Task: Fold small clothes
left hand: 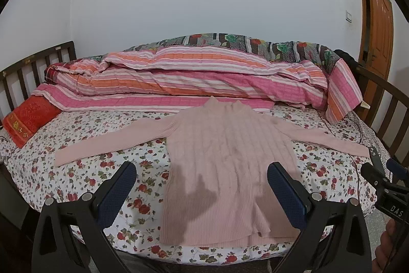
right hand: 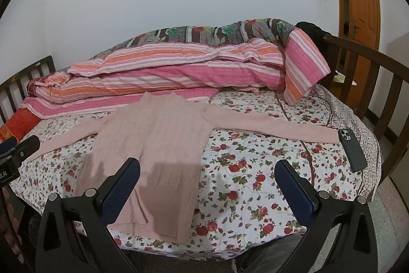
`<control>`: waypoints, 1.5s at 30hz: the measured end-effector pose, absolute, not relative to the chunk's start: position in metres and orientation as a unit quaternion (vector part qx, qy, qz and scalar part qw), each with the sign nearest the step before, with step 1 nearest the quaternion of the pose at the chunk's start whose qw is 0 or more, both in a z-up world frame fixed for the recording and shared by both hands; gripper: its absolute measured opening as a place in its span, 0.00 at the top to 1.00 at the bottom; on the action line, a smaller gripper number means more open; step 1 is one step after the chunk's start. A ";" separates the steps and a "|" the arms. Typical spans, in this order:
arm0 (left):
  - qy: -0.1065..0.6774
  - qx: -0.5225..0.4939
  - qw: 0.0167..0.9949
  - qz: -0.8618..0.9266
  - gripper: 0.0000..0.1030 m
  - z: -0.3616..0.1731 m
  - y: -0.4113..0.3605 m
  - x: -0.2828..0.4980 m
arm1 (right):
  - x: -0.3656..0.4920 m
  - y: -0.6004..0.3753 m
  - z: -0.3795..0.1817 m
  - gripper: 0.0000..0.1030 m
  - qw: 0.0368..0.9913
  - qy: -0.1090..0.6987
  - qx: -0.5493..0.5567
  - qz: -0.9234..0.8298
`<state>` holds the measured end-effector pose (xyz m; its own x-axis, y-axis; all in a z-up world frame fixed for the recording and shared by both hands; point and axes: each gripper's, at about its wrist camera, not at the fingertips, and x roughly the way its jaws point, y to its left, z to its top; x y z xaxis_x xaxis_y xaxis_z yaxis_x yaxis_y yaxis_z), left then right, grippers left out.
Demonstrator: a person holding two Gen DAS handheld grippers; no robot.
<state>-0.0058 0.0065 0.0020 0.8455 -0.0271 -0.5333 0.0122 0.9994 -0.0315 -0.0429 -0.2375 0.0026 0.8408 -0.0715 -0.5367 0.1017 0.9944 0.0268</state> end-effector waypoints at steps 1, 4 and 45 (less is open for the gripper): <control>0.278 -0.014 0.960 -0.010 0.00 0.002 0.007 -0.006 | -0.043 -0.237 0.003 0.00 0.959 0.278 0.027 -0.045; 0.278 -0.013 0.961 -0.011 0.00 0.002 0.007 -0.006 | -0.043 -0.237 0.003 0.00 0.959 0.278 0.026 -0.046; 0.288 -0.045 0.956 -0.015 0.00 -0.028 0.026 0.009 | -0.030 -0.224 -0.009 0.00 0.959 0.281 0.016 -0.034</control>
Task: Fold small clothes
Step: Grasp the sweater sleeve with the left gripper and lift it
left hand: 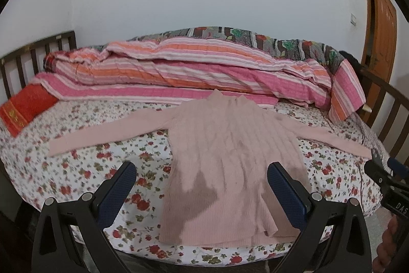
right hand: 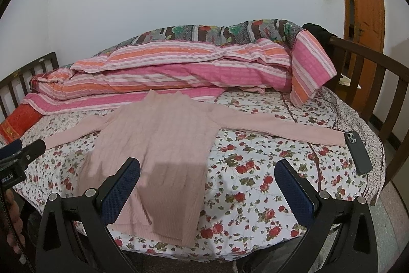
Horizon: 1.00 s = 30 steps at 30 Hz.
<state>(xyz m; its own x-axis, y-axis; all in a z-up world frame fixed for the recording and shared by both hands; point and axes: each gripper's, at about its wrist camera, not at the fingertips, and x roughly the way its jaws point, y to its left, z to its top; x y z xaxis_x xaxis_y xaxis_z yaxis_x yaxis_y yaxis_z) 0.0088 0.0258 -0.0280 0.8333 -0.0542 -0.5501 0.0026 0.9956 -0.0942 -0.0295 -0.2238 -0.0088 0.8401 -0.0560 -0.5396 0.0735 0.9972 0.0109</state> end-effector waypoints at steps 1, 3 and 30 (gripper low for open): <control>0.289 -0.053 0.956 -0.019 0.00 -0.032 0.030 0.011 | -0.027 -0.223 -0.012 0.00 0.958 0.283 0.014 -0.032; 0.289 -0.066 0.955 -0.027 0.00 -0.042 0.038 0.017 | -0.021 -0.221 -0.019 0.00 0.957 0.288 0.010 -0.022; 0.295 -0.323 0.884 0.164 0.47 -0.191 0.353 0.145 | 0.153 -0.195 -0.105 0.01 0.942 0.329 0.036 0.057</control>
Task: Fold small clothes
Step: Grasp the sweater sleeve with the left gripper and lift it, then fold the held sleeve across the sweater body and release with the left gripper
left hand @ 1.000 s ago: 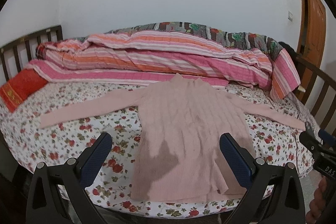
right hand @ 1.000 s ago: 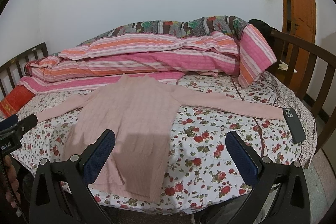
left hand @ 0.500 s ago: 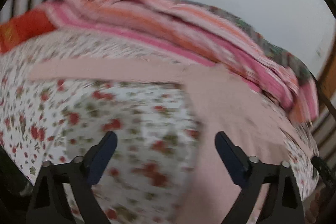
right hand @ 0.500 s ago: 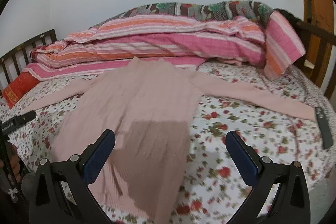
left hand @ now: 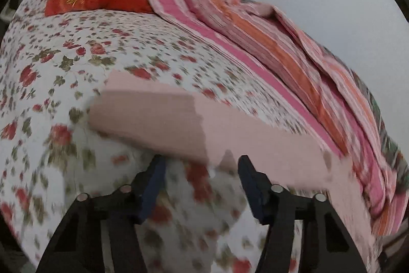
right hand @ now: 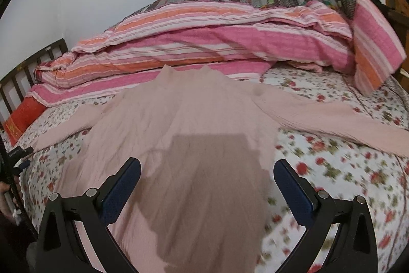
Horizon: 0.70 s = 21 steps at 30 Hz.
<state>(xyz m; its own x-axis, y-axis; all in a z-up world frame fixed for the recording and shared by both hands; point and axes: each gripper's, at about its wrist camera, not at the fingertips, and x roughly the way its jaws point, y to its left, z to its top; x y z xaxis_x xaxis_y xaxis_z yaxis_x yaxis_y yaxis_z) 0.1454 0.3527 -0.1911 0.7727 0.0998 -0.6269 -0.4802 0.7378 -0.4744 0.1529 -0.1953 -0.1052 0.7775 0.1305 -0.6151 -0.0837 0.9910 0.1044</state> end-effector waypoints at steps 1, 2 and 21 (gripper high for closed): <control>0.289 -0.327 0.883 0.173 0.47 -0.192 0.360 0.149 | 0.158 -0.193 -0.105 0.01 0.943 0.328 0.030 0.055; 0.284 -0.326 0.882 0.187 0.48 -0.192 0.365 0.152 | 0.162 -0.192 -0.104 0.01 0.943 0.326 0.025 0.055; 0.258 -0.079 0.962 0.054 0.93 -0.045 0.138 0.267 | 0.191 -0.303 -0.099 0.04 0.951 0.294 0.099 0.002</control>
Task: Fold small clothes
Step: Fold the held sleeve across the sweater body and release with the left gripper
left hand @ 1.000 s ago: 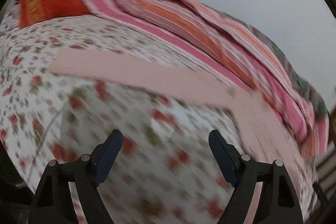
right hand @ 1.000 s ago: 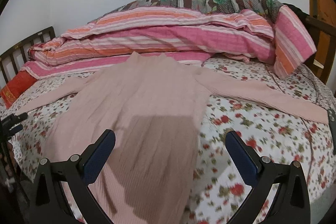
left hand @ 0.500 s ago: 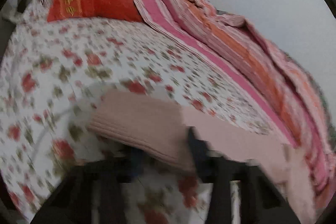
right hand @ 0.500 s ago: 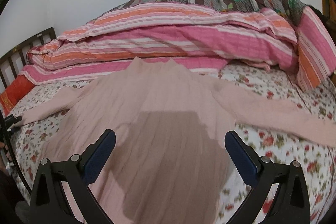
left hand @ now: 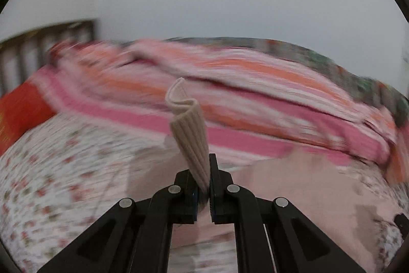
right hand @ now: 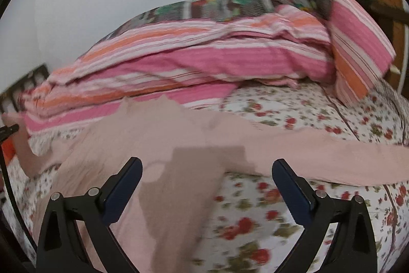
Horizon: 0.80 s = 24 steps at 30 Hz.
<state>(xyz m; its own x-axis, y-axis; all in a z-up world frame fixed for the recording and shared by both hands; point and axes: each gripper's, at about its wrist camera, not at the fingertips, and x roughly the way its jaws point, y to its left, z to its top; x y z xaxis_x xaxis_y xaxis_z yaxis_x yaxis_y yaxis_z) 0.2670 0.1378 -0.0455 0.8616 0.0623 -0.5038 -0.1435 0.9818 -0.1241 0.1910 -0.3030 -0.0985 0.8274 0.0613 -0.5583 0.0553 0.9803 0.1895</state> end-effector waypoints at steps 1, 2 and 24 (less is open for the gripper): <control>0.257 -0.069 0.963 0.033 0.93 -0.041 0.110 0.274 | 0.191 -0.311 -0.099 0.05 0.950 0.295 0.107 -0.003; 0.258 -0.060 0.964 0.009 0.93 -0.038 0.078 0.283 | 0.189 -0.321 -0.100 0.05 0.949 0.295 0.114 -0.009; 0.333 -0.049 0.930 -0.151 0.22 -0.108 -0.126 0.291 | 0.176 -0.357 -0.103 0.05 0.946 0.292 0.139 -0.012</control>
